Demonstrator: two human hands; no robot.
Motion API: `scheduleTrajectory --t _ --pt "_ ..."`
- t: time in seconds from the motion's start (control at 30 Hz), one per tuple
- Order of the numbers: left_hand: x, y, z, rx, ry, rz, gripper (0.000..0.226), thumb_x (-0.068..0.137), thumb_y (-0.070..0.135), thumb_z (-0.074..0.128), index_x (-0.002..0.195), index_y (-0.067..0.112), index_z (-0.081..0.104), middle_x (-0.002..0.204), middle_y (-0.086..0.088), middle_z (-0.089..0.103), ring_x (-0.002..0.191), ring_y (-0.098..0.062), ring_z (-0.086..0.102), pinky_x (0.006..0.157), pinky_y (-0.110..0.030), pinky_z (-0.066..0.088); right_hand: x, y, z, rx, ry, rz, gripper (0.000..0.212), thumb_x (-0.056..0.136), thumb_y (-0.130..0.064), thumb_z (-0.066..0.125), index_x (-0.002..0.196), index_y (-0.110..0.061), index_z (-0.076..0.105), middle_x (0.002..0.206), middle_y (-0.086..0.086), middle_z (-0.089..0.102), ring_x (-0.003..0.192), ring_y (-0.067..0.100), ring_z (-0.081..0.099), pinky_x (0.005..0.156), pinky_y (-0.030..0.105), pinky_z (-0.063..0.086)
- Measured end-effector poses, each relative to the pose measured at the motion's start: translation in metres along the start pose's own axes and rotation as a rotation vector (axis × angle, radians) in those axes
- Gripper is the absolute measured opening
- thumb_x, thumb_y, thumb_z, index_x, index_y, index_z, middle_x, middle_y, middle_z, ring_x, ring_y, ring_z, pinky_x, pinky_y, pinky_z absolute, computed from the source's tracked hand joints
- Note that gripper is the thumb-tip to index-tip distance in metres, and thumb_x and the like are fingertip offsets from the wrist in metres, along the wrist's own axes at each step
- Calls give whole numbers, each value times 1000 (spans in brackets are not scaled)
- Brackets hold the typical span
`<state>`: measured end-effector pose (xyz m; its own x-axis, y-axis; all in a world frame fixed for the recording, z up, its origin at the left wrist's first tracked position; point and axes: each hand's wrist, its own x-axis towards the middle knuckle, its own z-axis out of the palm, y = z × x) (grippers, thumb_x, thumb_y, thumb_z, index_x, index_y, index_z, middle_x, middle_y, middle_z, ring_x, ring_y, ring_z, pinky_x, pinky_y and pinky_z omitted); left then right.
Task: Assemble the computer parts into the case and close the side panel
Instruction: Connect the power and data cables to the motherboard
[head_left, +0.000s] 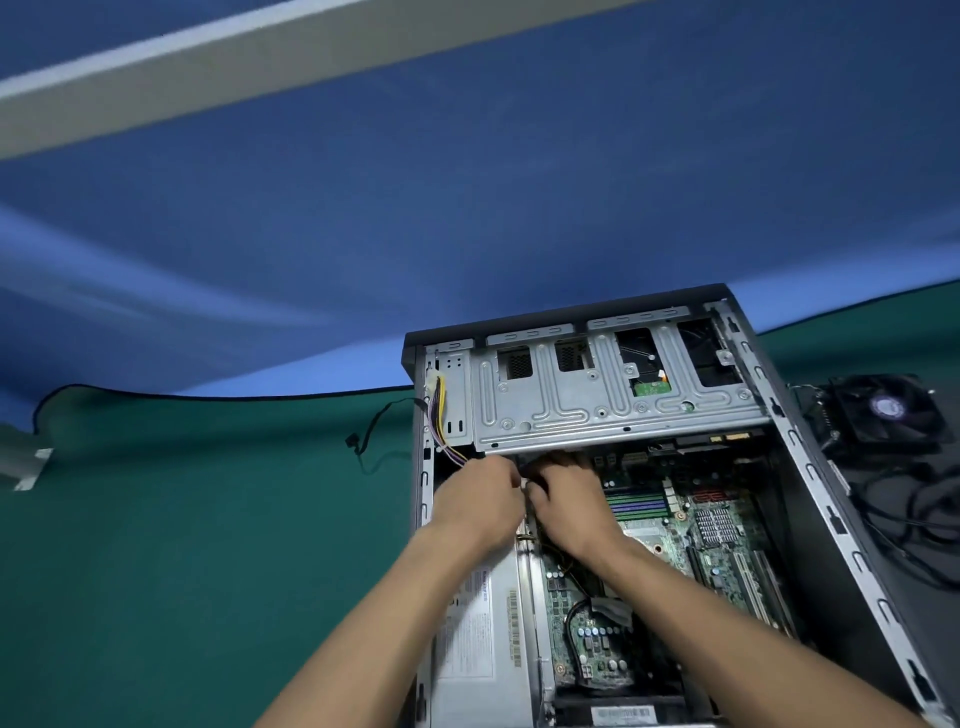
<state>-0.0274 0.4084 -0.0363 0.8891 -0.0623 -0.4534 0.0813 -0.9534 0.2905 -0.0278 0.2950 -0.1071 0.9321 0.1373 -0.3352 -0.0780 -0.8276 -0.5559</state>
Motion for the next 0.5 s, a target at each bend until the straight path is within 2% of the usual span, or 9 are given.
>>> scheduleTrajectory --t 0.13,0.23,0.3,0.4,0.5 --pt "-25 -3 -19 115 244 48 24 89 17 43 96 21 65 102 2 64 95 -19 56 68 -28 40 -20 -14 -16 345 -54 -93 32 94 -7 45 110 -19 70 107 0 71 91 13 62 85 23 46" --pt "-35 -11 -29 61 426 6 22 90 18 43 95 21 64 102 8 58 100 -13 44 69 -26 35 -33 -29 -23 413 -128 -135 39 95 -7 43 124 -23 63 124 -3 63 102 10 59 87 21 44" --pt "-40 -17 -30 -45 466 -83 19 92 19 44 99 20 61 103 7 53 101 -13 43 71 -26 36 -38 -43 -24 453 -159 -131 44 95 -8 43 134 -24 53 131 0 58 96 9 58 82 21 45" --pt "-48 -23 -23 -208 476 -238 8 94 22 47 98 18 52 102 3 50 94 -17 50 72 -31 43 -37 -59 -24 413 -150 -82 49 95 -13 45 143 -19 40 140 1 44 118 19 51 102 34 41" --pt "-52 -27 -9 -264 506 -329 5 95 24 45 90 21 46 97 4 51 81 -16 52 64 -30 38 -33 -67 -20 304 -200 -58 59 94 -15 46 150 -19 26 148 -1 32 130 25 42 108 40 35"
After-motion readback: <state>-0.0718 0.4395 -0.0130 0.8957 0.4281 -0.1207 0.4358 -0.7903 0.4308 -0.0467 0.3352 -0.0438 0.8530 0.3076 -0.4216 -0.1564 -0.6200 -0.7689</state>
